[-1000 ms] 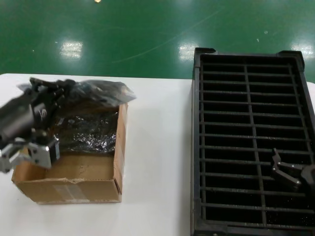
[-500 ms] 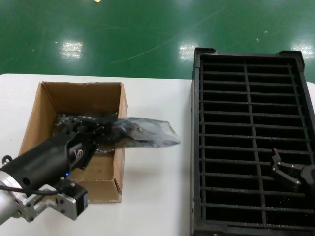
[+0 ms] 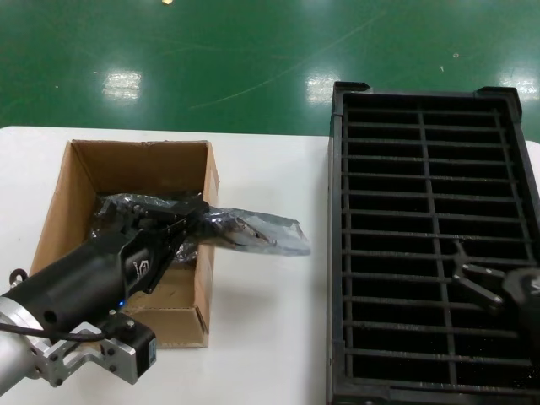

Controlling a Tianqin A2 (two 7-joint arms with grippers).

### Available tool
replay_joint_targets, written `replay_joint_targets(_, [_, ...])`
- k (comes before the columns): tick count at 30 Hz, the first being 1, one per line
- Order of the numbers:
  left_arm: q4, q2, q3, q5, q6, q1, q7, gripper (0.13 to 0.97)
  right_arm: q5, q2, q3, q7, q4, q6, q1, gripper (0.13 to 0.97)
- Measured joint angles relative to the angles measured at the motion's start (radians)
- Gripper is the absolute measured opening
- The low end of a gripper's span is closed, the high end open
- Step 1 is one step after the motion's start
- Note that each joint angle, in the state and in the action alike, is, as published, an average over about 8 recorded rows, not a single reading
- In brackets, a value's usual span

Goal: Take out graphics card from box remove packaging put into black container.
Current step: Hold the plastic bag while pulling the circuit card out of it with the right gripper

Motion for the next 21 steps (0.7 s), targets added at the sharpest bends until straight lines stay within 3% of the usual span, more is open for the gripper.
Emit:
replay_joint_targets(9, [0.0,0.0,0.0,0.0,0.0,0.0,0.0,0.14,0.009,-0.055,-0.074,-0.038,0.002,-0.107,0.07,0.961])
replay_joint_targets(21, [0.0,0.0,0.0,0.0,0.0,0.0,0.0,0.14,-0.072,0.072,-0.241,0.08,0.002,-0.175,0.161,0.896])
